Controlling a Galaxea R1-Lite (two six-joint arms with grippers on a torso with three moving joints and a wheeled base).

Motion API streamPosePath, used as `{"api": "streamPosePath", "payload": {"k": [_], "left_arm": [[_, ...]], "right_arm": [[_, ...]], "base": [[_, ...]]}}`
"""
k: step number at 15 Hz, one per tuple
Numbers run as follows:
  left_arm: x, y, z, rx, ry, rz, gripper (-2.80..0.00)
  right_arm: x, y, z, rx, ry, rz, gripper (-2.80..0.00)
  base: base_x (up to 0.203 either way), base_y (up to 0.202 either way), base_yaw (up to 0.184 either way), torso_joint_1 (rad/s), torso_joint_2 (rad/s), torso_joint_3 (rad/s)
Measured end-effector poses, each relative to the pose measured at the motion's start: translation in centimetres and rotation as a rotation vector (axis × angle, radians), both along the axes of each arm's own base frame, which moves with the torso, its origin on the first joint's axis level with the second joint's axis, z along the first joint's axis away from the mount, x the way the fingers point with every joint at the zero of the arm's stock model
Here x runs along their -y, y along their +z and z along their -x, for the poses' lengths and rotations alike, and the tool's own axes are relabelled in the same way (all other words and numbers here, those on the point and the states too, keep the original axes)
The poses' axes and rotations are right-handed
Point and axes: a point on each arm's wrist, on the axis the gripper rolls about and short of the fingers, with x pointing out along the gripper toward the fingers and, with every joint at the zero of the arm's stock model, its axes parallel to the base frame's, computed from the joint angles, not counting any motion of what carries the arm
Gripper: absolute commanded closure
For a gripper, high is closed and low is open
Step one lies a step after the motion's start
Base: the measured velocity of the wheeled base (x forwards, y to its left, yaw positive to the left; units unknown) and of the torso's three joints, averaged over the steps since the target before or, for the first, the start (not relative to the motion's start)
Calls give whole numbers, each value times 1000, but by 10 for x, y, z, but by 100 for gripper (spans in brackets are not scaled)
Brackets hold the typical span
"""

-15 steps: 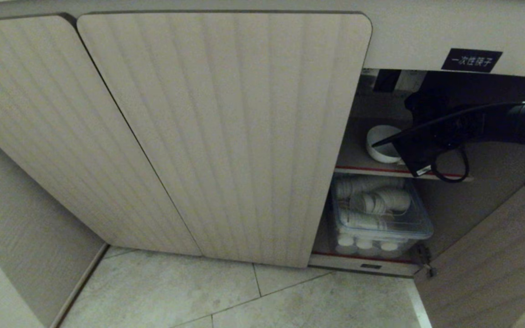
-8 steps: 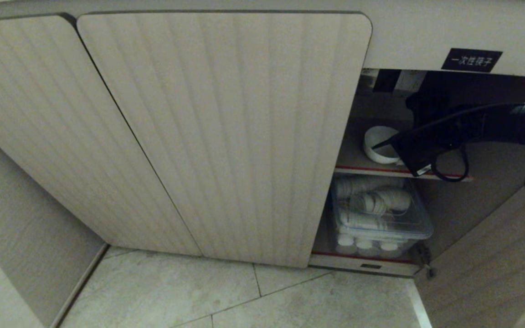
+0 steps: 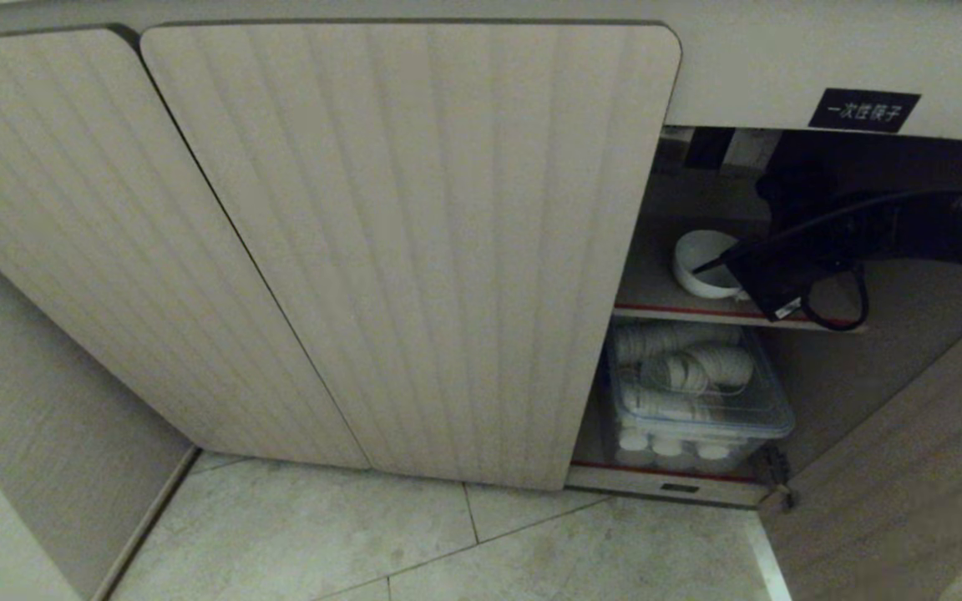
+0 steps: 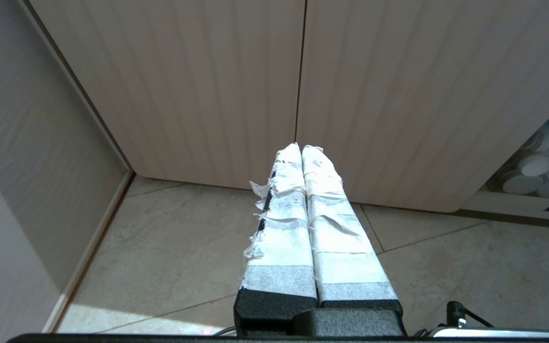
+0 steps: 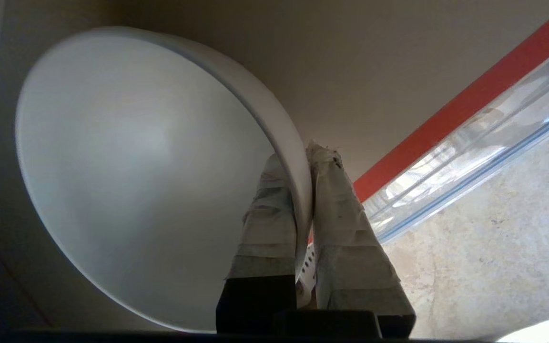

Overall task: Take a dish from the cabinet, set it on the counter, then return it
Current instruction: Put it back into the cabinet

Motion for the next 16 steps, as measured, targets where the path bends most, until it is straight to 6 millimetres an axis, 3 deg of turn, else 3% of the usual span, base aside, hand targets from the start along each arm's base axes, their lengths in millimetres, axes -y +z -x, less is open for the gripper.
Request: {"api": "streamPosePath", "payload": {"k": [16], "left_arm": [[0,0,0,0,1,0,0]], "right_arm": [[11,-5,-7,3,34,28,0]], "base": [[0,0,0,0,0,0]]}}
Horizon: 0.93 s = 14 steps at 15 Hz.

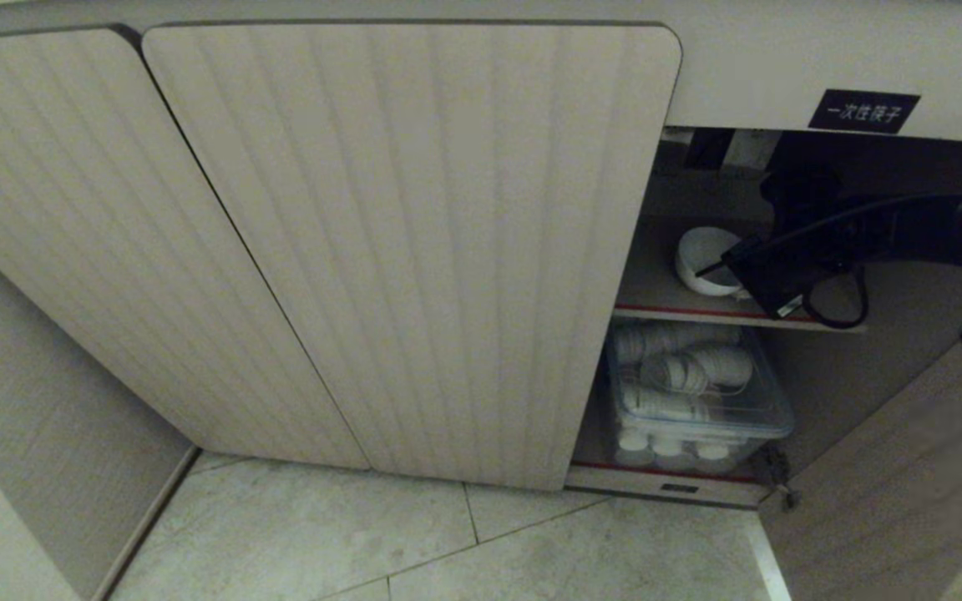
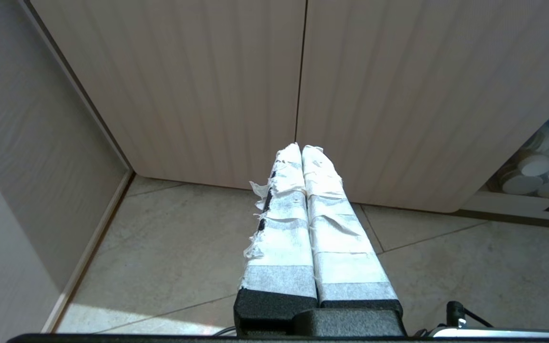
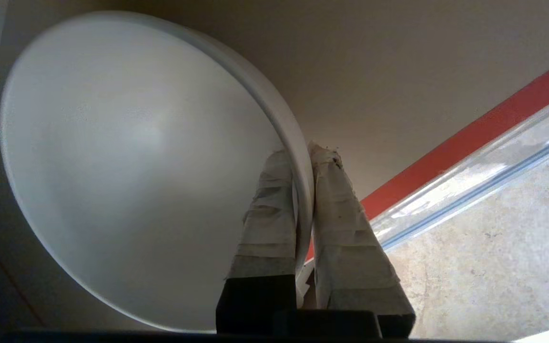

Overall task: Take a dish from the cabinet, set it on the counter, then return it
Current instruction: Put it back into the cabinet

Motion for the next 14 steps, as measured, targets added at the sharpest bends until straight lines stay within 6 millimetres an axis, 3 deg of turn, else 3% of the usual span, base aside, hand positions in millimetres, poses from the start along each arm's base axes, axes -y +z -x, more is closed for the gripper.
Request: {"api": "streamPosePath", "payload": {"k": [14], "left_arm": [[0,0,0,0,0,0,0]], "right_arm": [[0,6,2,13,57,18,0]], "base": [[0,0,0,0,0,0]]}}
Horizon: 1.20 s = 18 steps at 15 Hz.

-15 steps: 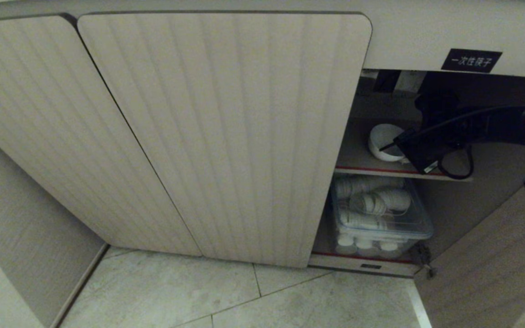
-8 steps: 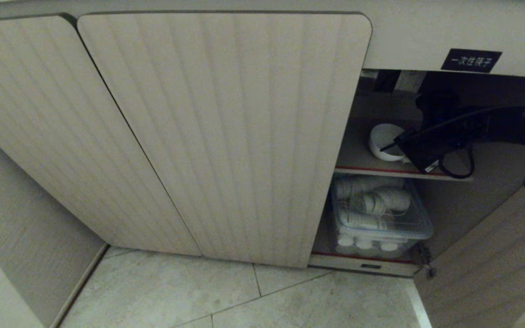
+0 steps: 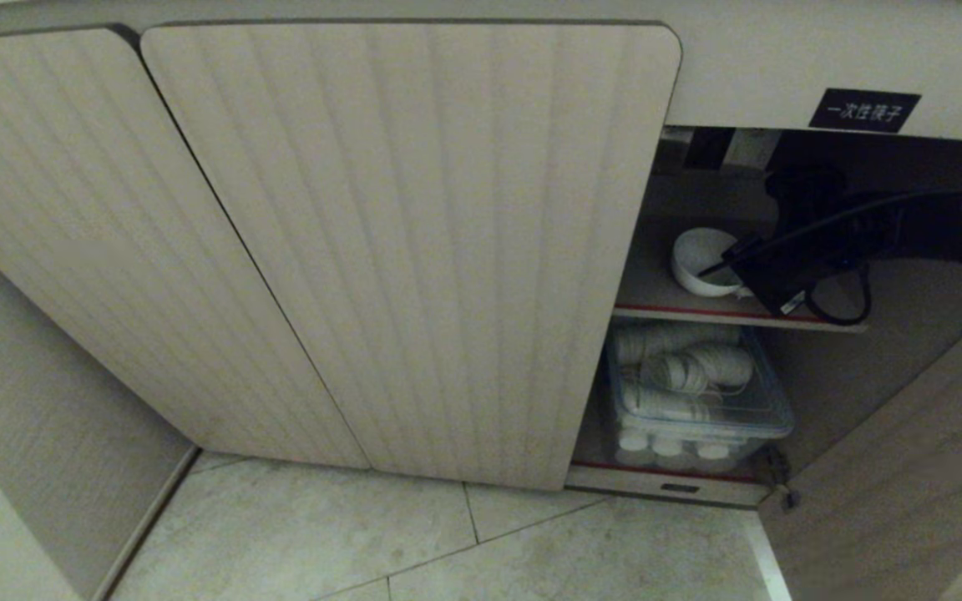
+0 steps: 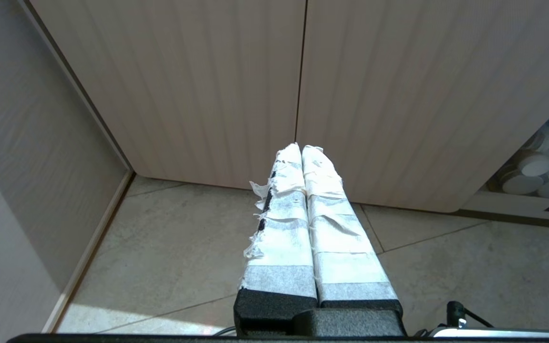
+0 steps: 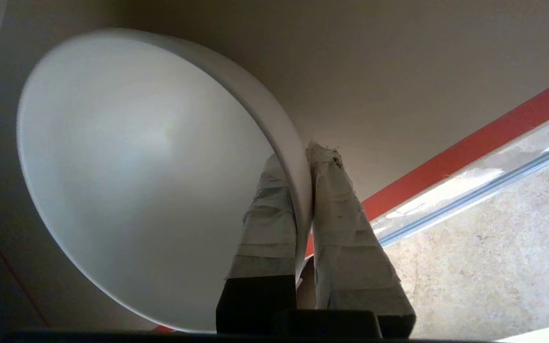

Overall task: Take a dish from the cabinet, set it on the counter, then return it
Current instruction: Put it back into the cabinet

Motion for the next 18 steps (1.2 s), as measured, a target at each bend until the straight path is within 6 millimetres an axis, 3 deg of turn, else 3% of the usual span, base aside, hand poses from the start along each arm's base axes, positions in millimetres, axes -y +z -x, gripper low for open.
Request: {"api": "streamPosePath", "payload": {"k": [18], "left_arm": [[0,0,0,0,0,1,0]], "right_arm": [[0,5,0,30,5,6,0]], "base": [[0,0,0,0,0,0]]}}
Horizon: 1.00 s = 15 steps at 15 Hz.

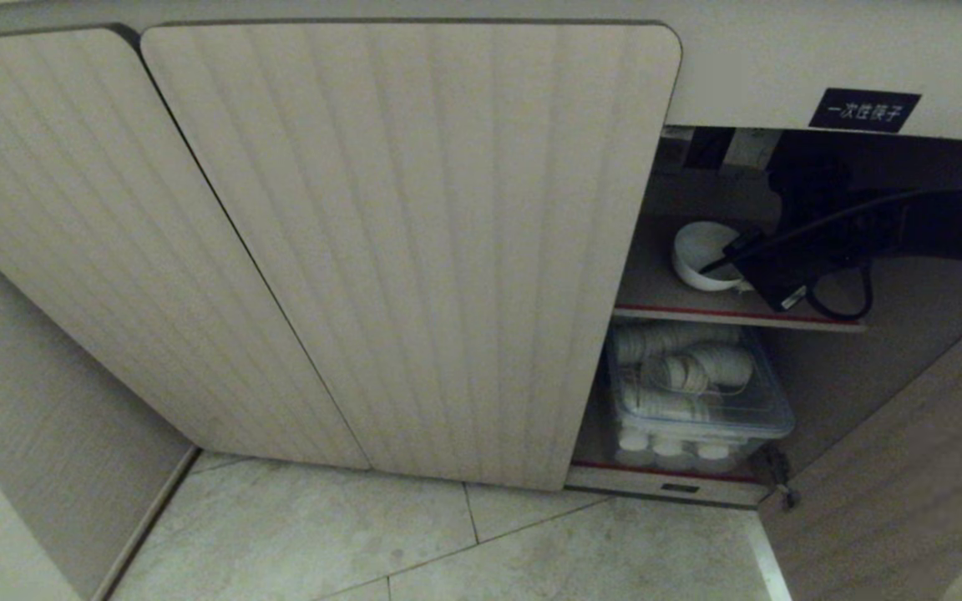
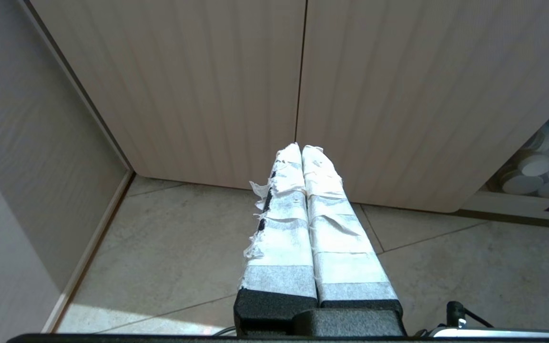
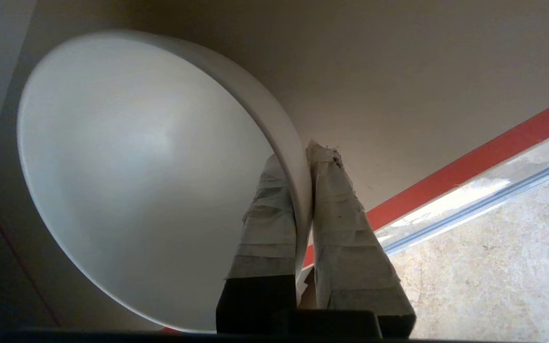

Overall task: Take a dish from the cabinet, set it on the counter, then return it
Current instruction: Put it back into the cabinet

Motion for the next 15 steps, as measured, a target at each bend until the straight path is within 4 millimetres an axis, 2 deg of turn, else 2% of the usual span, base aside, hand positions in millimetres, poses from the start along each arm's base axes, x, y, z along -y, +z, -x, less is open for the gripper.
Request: {"api": "streamPosePath", "payload": {"k": [5,6,15], "left_arm": [[0,0,0,0,0,0,0],[0,0,0,0,0,0,0],[0,0,0,0,0,0,0]], "right_arm": [[0,-2,-1,-5,0,1,0],[0,-2,-1,-4,0,0,-280],[0,-4,-2,-11,-5,9,-280]], "base": [[0,0,0,0,0,0],[0,0,0,0,0,0],[0,0,0,0,0,0]]}}
